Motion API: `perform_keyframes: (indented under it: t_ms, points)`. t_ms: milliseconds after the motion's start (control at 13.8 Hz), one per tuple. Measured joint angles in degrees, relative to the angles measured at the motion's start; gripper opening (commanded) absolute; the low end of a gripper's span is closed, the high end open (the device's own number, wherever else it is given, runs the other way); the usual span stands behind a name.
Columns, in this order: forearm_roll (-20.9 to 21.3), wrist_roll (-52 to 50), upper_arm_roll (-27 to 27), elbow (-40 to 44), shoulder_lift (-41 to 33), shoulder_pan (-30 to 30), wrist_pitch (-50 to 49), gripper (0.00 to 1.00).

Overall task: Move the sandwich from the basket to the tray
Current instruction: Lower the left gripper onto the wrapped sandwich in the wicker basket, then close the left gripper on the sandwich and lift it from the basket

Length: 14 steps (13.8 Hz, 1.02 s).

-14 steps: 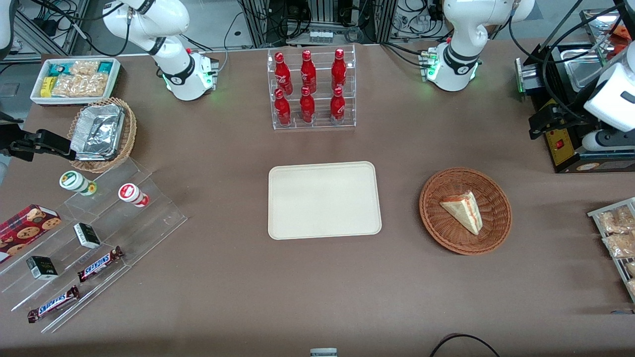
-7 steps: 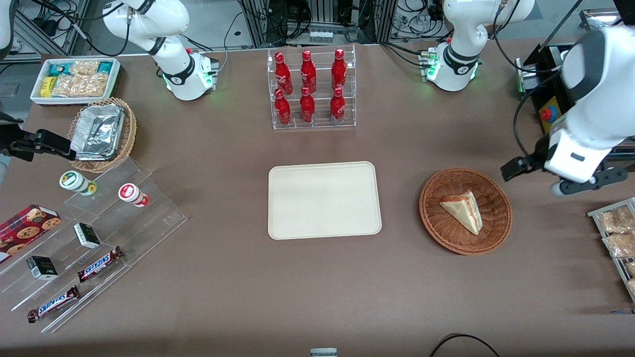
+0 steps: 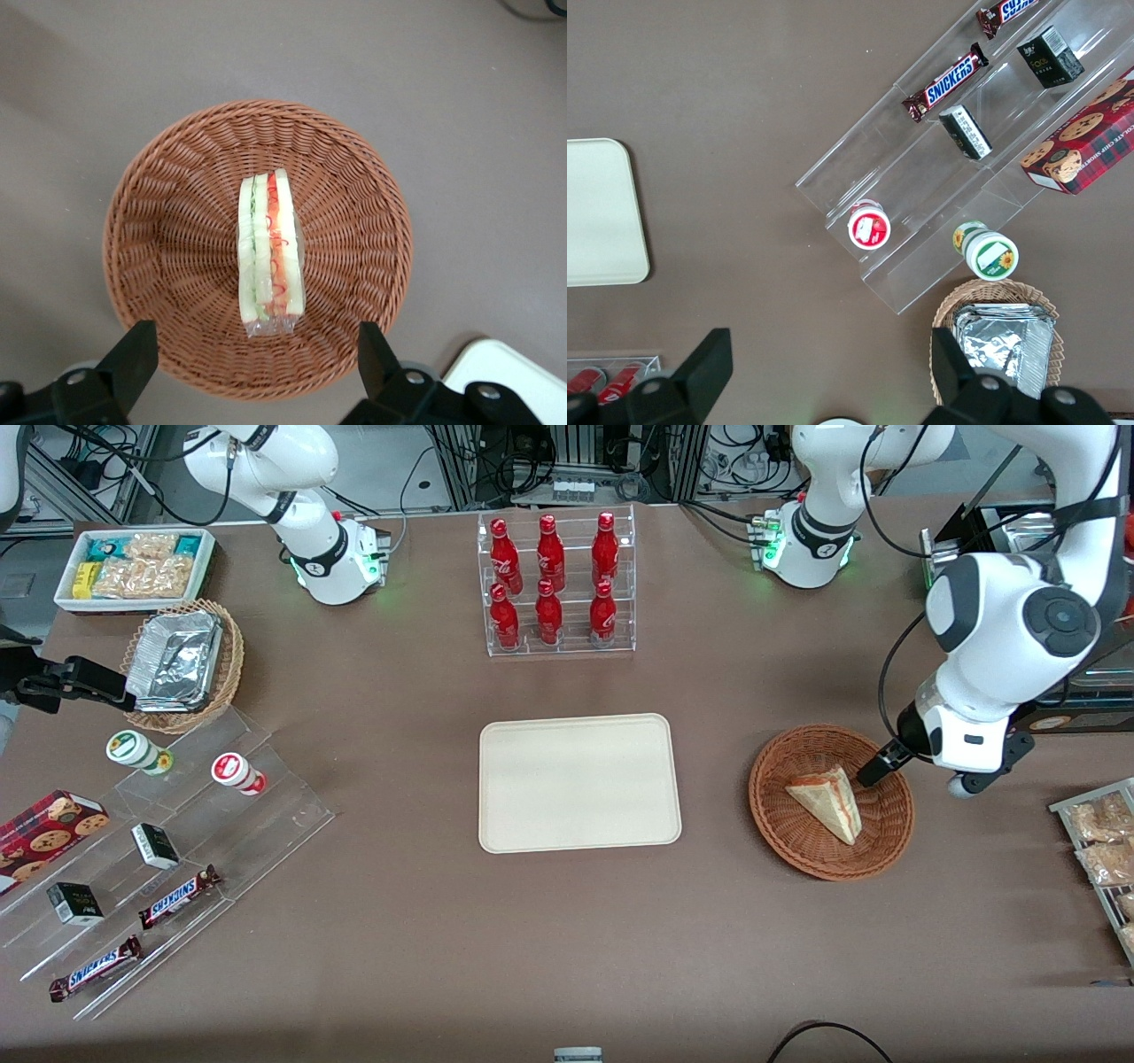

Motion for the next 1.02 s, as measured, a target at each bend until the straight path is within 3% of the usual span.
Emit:
perform_keyframes:
  t_ms: [873,945,1018]
  points:
    - [-0.14,-7.32,-1.24,-8.37,9.55,-0.18,20.36,1.00]
    - [-0.15,-7.47,-1.49,-8.44,10.47,-0.18,21.45,0.98]
    - [-0.16,-7.70,-1.83,-8.44,11.35,-0.19,22.21,0.85]
